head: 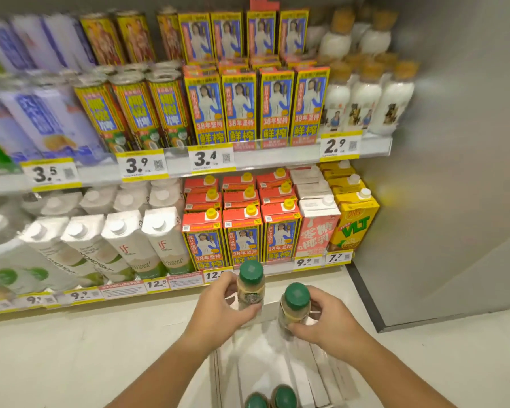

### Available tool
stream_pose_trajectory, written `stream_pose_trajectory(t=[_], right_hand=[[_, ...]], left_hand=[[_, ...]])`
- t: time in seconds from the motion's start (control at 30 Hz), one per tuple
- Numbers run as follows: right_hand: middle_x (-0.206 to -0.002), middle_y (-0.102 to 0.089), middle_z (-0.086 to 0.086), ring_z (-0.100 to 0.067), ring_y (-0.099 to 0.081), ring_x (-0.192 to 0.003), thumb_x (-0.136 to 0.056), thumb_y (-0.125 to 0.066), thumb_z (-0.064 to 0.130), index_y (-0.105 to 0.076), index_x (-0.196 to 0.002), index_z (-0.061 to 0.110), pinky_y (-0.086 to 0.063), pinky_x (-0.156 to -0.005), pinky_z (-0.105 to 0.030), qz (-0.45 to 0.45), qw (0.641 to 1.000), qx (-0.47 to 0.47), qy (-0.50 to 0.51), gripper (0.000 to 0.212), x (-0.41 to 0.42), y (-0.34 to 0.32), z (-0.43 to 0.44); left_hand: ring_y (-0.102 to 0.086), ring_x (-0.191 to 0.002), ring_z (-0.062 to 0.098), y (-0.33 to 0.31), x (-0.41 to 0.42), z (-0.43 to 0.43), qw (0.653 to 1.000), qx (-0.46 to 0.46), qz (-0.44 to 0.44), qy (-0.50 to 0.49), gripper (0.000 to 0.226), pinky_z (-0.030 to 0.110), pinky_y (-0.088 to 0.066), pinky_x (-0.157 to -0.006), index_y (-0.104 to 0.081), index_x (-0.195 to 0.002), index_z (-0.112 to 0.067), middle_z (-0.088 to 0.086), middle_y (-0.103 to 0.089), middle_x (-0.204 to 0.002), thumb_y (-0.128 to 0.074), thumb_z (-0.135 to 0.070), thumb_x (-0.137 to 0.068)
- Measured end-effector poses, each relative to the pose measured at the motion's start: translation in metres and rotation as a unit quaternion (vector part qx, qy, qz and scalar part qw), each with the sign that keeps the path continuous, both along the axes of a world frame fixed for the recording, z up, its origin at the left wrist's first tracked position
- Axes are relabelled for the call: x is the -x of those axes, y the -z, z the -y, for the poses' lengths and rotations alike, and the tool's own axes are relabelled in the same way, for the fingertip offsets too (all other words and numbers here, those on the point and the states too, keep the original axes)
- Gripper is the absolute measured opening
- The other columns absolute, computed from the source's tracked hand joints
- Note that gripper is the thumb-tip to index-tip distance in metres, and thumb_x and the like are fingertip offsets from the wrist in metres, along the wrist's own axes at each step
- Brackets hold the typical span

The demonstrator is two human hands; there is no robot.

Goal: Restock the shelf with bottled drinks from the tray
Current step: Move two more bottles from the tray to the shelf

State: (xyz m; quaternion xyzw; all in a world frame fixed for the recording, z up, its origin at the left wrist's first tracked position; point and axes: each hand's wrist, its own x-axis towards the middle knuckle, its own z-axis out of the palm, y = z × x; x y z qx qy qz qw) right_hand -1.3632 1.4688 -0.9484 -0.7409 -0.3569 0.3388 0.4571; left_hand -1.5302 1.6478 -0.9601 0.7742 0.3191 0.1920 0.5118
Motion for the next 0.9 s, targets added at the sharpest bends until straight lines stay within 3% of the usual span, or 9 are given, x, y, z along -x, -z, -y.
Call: stream_pose_trajectory(t=[0.17,0.33,0.53,0.67,0.8,0.9], right_hand=[[-0.1,-0.076,0.017,-0.003,-0.07,-0.092,-0.062,-0.084,0.021,-0.07,-0.103,0.036,-0.05,-0.08,-0.013,0.03,0.999,-0.036,0.01,0.046,-0.014,-0.105,-0.015],[-0.096,-0.076,0.011,0.0,-0.069,-0.08,-0.067,-0.081,0.012,-0.071,-0.099,0.028,-0.051,-0.074,-0.012,0.075,0.993,-0.081,0.032,0.037,-0.024,-0.203,-0.025],[-0.089,-0.078,0.015,0.002,-0.07,-0.077,-0.059,-0.076,0.033,-0.073,-0.092,0.03,-0.051,-0.07,-0.012,0.121,0.982,-0.134,0.054,0.033,-0.037,-0.317,-0.04],[-0.092,-0.079,0.011,-0.004,-0.072,-0.083,-0.062,-0.078,0.032,-0.074,-0.094,0.03,-0.054,-0.073,-0.018,0.163,0.97,-0.164,0.071,0.032,-0.042,-0.395,-0.05],[-0.089,-0.079,0.009,-0.011,-0.075,-0.081,-0.062,-0.075,0.04,-0.072,-0.093,0.041,-0.06,-0.071,-0.028,0.203,0.956,-0.189,0.092,0.031,-0.048,-0.467,-0.058],[-0.083,-0.079,0.005,-0.013,-0.074,-0.074,-0.061,-0.074,0.044,-0.074,-0.091,0.03,-0.064,-0.072,-0.036,0.213,0.945,-0.219,0.118,0.033,-0.067,-0.506,-0.065]], left_hand=[[-0.072,-0.089,0.007,-0.098,-0.011,-0.028,0.996,-0.056,0.022,0.065,0.043,0.015,-0.054,-0.078,-0.062,-0.094,-0.032,-0.009,-0.073,-0.097,-0.091,-0.031,-0.063],[-0.072,-0.087,0.008,-0.198,-0.025,-0.05,0.988,-0.102,0.073,0.09,0.049,0.029,-0.06,-0.076,-0.063,-0.101,-0.03,-0.011,-0.073,-0.098,-0.091,-0.039,-0.061],[-0.072,-0.091,0.012,-0.325,-0.043,-0.073,0.968,-0.152,0.152,0.129,0.051,0.031,-0.06,-0.075,-0.062,-0.108,-0.035,-0.009,-0.073,-0.106,-0.088,-0.044,-0.064],[-0.073,-0.088,0.014,-0.413,-0.045,-0.084,0.954,-0.181,0.194,0.137,0.041,0.032,-0.059,-0.075,-0.065,-0.103,-0.032,-0.007,-0.075,-0.102,-0.086,-0.037,-0.068],[-0.073,-0.078,0.008,-0.484,-0.048,-0.087,0.942,-0.207,0.225,0.134,0.033,0.018,-0.054,-0.063,-0.066,-0.094,-0.036,-0.013,-0.074,-0.097,-0.085,-0.038,-0.067],[-0.069,-0.082,0.0,-0.526,-0.063,-0.087,0.934,-0.248,0.226,0.125,0.034,0.013,-0.053,-0.066,-0.066,-0.097,-0.038,-0.023,-0.072,-0.096,-0.086,-0.039,-0.07]])
